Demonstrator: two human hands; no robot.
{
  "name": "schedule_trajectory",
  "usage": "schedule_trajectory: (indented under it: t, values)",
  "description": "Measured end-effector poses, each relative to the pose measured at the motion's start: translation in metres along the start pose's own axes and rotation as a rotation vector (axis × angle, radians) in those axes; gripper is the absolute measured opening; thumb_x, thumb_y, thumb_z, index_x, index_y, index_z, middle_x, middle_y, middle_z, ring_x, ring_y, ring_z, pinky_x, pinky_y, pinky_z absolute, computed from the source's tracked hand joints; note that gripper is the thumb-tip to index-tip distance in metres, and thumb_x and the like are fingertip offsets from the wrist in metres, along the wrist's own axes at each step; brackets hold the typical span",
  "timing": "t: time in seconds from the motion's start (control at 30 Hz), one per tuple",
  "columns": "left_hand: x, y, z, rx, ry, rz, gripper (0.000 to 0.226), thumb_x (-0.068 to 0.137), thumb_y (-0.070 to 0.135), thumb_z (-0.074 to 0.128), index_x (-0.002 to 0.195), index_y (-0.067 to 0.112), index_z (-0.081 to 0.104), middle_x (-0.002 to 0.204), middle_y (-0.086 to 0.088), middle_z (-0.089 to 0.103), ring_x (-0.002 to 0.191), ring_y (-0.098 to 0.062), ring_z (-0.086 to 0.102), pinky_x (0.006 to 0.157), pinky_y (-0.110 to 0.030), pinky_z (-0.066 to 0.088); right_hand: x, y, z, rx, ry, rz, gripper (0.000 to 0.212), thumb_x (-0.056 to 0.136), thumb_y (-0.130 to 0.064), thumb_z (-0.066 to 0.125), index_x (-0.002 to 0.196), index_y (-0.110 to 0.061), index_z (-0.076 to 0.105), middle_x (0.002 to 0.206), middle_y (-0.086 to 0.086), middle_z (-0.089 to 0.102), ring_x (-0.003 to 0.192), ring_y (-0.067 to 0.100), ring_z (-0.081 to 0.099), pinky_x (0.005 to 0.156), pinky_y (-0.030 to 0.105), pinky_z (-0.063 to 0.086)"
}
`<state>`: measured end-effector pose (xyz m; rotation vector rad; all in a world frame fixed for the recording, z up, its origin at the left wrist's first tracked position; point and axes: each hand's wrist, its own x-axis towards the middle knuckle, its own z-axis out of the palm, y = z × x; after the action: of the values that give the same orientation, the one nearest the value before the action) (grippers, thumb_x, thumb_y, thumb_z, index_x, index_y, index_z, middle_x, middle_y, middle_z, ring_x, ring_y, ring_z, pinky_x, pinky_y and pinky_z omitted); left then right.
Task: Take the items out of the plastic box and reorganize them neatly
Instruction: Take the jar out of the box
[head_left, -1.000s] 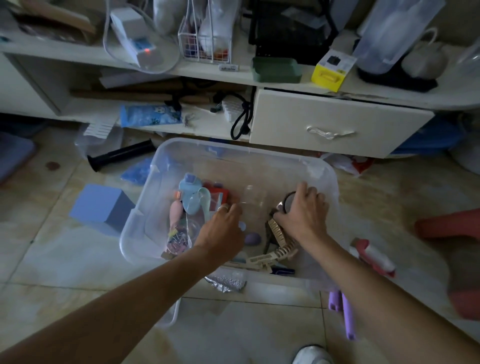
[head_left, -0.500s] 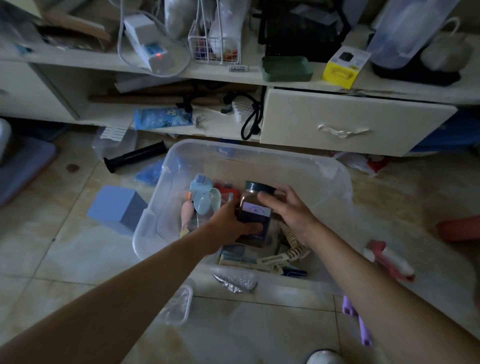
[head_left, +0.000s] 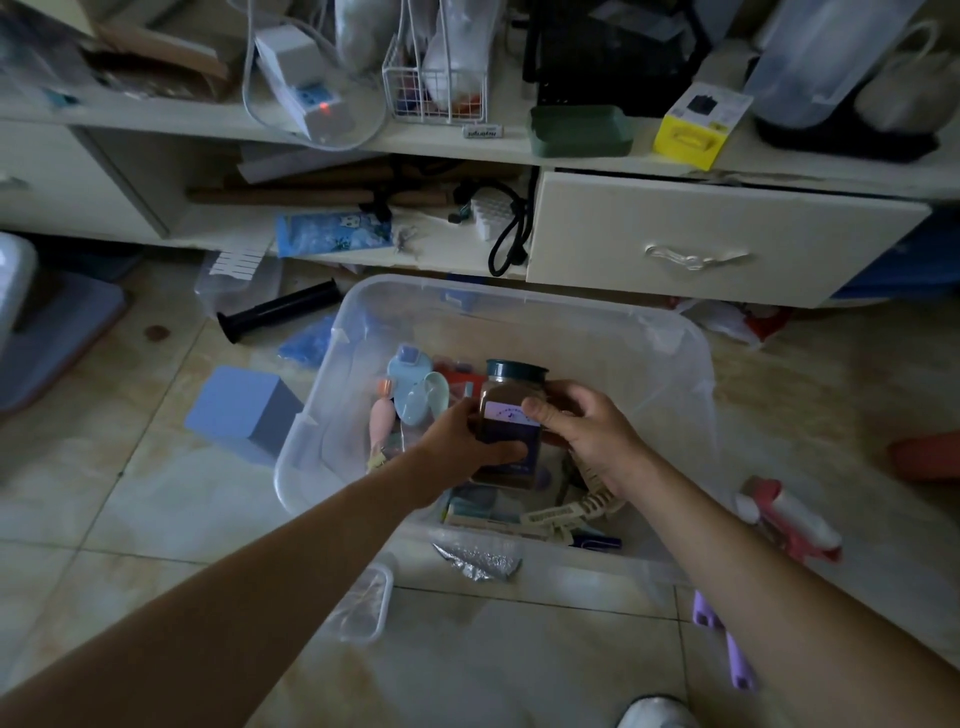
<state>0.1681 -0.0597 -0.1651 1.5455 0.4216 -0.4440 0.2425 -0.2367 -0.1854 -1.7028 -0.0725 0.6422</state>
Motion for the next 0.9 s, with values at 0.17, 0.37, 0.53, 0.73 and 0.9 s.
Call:
schedule_trajectory:
  t: [0.17,0.37,0.53,0.73,0.9]
  values:
    - [-0.002,0.0,-0.005,-0.134,-0.012,-0.102,0.042,0.085,0.01,0.07,0.122,0.012,0.053,0.11,-0.012,0.067,0.099,-0.025,0.067,0.079,-0.035,0.058,-0.005,-0.004,0.008,-0.068,0.017,-0.014,0.047,0.077,-0.049,0.078,0.113,-0.021,0.07,0.107,-0.004,0.076,0.103,0.014,0.07,0.098,0.043,0.054]
    - [-0.002,-0.002,-0.006,-0.124,0.012,-0.148,0.035,0.088,0.011,0.067,0.121,0.014,0.054,0.111,-0.012,0.066,0.098,-0.023,0.066,0.078,-0.033,0.056,-0.007,-0.001,0.016,-0.085,0.038,0.003,0.036,0.083,-0.047,0.076,0.112,-0.027,0.07,0.106,-0.007,0.076,0.101,0.012,0.07,0.098,0.045,0.054]
    - [-0.008,0.01,-0.019,-0.126,0.033,-0.067,0.034,0.089,0.007,0.064,0.122,0.012,0.057,0.105,-0.006,0.067,0.097,-0.018,0.064,0.08,-0.027,0.053,-0.006,-0.022,0.019,-0.097,0.012,-0.059,0.035,0.083,-0.042,0.077,0.114,-0.03,0.068,0.108,-0.01,0.074,0.104,0.008,0.068,0.098,0.042,0.054]
    - [-0.027,0.039,-0.056,-0.187,0.076,0.182,0.062,0.082,0.004,0.07,0.136,0.025,0.049,0.121,-0.014,0.06,0.11,-0.026,0.062,0.086,-0.032,0.054,-0.009,-0.083,0.034,-0.108,-0.092,-0.217,0.048,0.084,-0.027,0.079,0.127,-0.029,0.059,0.117,-0.008,0.071,0.108,0.006,0.067,0.097,0.035,0.053]
    - [-0.068,0.079,-0.113,0.043,0.124,0.378,0.067,0.076,0.01,0.071,0.135,0.028,0.045,0.121,-0.006,0.06,0.116,-0.018,0.057,0.092,-0.033,0.053,-0.006,-0.143,0.08,-0.265,-0.17,-0.409,0.058,0.073,-0.035,0.087,0.124,-0.029,0.059,0.118,-0.009,0.068,0.11,0.007,0.065,0.096,0.033,0.052]
